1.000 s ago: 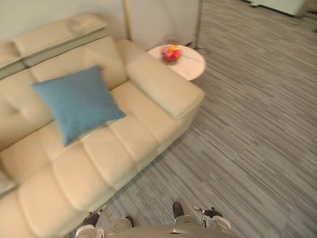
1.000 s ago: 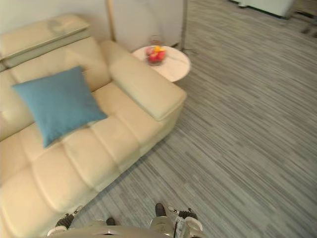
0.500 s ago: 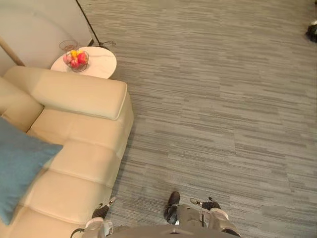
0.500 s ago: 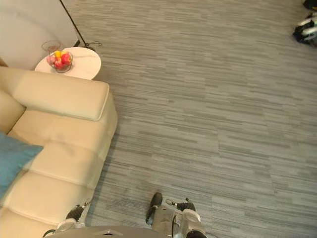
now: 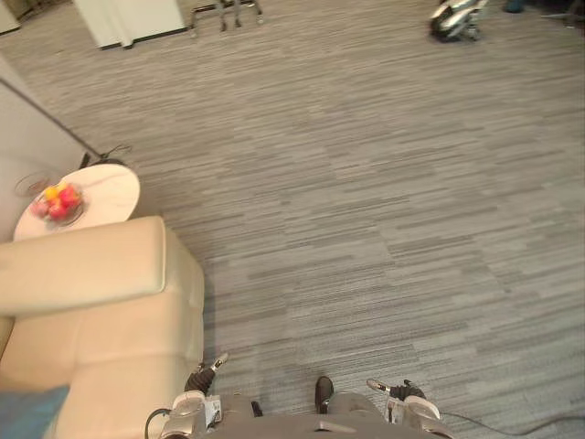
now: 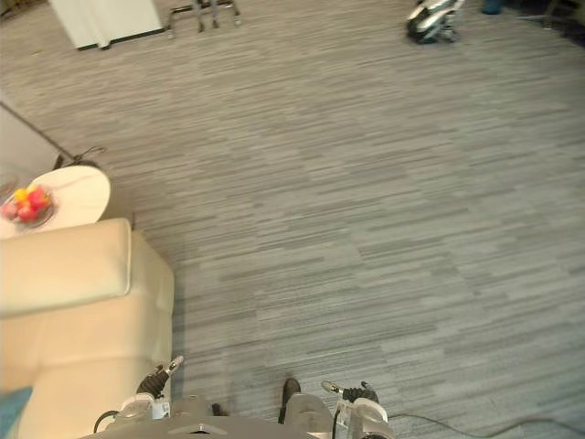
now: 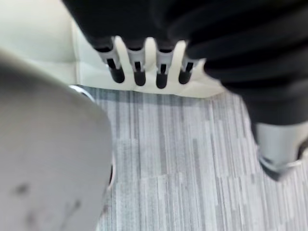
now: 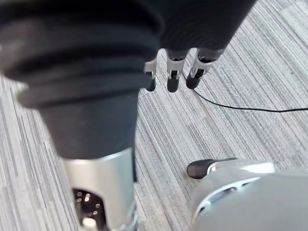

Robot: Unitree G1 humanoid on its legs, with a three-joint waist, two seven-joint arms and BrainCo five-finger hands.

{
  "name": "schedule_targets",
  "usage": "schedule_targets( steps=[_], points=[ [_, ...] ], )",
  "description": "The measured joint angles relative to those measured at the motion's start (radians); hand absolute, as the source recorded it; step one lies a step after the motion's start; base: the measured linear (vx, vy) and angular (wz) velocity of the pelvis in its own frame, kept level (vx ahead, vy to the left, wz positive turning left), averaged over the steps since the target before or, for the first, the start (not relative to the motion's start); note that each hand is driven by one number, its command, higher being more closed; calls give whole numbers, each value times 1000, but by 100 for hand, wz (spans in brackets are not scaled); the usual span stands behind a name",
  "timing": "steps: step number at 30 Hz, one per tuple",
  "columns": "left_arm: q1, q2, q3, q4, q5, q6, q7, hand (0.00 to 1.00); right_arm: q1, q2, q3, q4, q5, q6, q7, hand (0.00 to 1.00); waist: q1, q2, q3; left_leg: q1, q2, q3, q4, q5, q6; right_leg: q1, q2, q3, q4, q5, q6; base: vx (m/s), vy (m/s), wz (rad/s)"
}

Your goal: Pick up cushions and gather them together orderly.

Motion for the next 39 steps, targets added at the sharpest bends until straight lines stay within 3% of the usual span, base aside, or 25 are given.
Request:
schedule_targets(
  steps=[1, 2, 3, 4, 9, 12, 18, 20, 21, 22, 23, 25, 26, 28, 34, 37, 39],
  points=[
    [-1, -1, 2, 0, 0, 0, 0, 0, 2, 0, -2, 0, 0, 0, 0, 0, 3, 1, -1, 1, -6, -39, -37, 17, 5, 0, 4, 8, 1, -1, 6, 125, 211, -106],
    [-1, -4, 4, 2, 0, 0, 1, 0, 8, 1, -4, -3, 1, -1, -1, 0, 6, 4, -2, 12, -3, -65, -58, 78, 12, 0, 17, 31, 5, -4, 17, 163, 230, -108],
    [-6, 0, 6, 6, 0, 0, -1, 0, 20, 19, -14, -20, 1, -5, -2, 0, 6, -1, -5, 32, -8, -37, -73, 92, 18, 12, 11, 54, 1, -1, 36, 206, 269, -102],
    [-16, 8, 10, 13, 0, 1, 0, 0, 30, 37, -23, -43, 1, -8, -2, 0, 4, -28, -11, 44, -17, -7, -90, 87, 25, 11, -4, 62, -8, 4, 47, 181, 215, -69],
    [-23, 26, 9, 28, 0, 1, -1, 0, 48, 57, -39, -37, 0, -11, 1, 0, 5, -63, -26, 92, -63, 54, -162, 102, 53, 15, -35, 115, -69, 43, 87, 187, 162, -37],
    [-29, 31, 1, 55, 0, 2, -2, 0, 34, 56, -39, -32, 0, -12, 2, 0, 5, -50, -23, 114, -92, 71, -201, 102, 54, 30, -49, 140, -122, 63, 108, 132, 98, -29],
    [-34, 33, -4, 57, 0, 1, -2, 0, -8, 62, -26, 4, -2, -10, 4, 0, 20, -49, -23, 146, -106, 117, -215, 97, 63, 30, -49, 193, -150, 95, 107, 51, 56, -42],
    [-34, 33, -7, 57, 0, 0, -2, 0, -11, 56, 3, 5, -3, -9, 4, 0, 20, -46, -21, 161, -98, 148, -224, 94, 68, 21, -40, 160, -159, 125, 105, -58, -13, -71],
    [-31, 33, -8, 56, -2, 0, -2, 0, -18, 56, 9, 3, -4, -8, 3, 0, 22, -37, -13, 167, -79, 195, -225, 87, 79, 10, -46, -37, -154, 103, 28, -105, -59, -71],
    [-33, 33, -9, 55, -2, 0, -2, 0, -23, 57, 9, 3, -4, -6, 3, 0, 22, -37, -7, 172, -79, 212, -227, 85, 83, 4, -61, -131, -121, 64, 8, -111, -74, -64],
    [-36, 33, -12, 53, -2, 1, -1, 0, -27, 52, 7, 3, -4, -5, 3, 0, 18, -41, -1, 187, -74, 229, -231, 84, 85, 3, -86, -214, -87, 40, 12, -53, -30, -32],
    [-28, 36, -41, 43, -3, 0, -2, 0, -29, 45, 10, 3, -5, -5, 3, 0, 27, -24, 12, 214, -65, 278, -242, 83, 84, -6, -151, -413, -4, 14, 2, -55, -21, -67],
    [-27, 45, -42, 41, -4, 0, -2, 0, -29, 46, 13, 3, -10, -5, 3, 0, 29, -43, 5, 227, -64, 306, -240, 78, 76, -12, -172, -467, 26, 17, 18, -34, -85, -75],
    [-26, 50, -49, 42, -4, 0, -2, 0, -30, 38, 14, 3, -11, -7, 2, 0, 18, -35, 9, 228, -60, 314, -237, 82, 67, -19, -139, -415, 10, 36, 35, -37, -185, -62],
    [-27, 44, -75, 42, -4, 0, -6, 0, -24, 22, 8, 3, -9, -7, 1, 0, 3, -31, 14, 236, -15, 327, -229, 95, 44, -7, -49, -321, -122, 77, 14, -66, -124, -64],
    [-36, 47, -76, 38, -5, 0, -15, 0, -20, 17, 3, 3, -8, -8, 1, 0, -4, -39, 27, 195, 33, 342, -110, 59, 8, -18, -31, -312, -114, 71, 6, -51, -9, -20],
    [-41, 53, -74, 26, -5, 1, -22, 0, -20, 18, 3, 3, 0, -12, 1, 0, 3, -48, 37, 142, 70, 341, 32, 49, 15, -26, -26, -295, -106, 64, -2, -15, -27, -40]
  ],
)
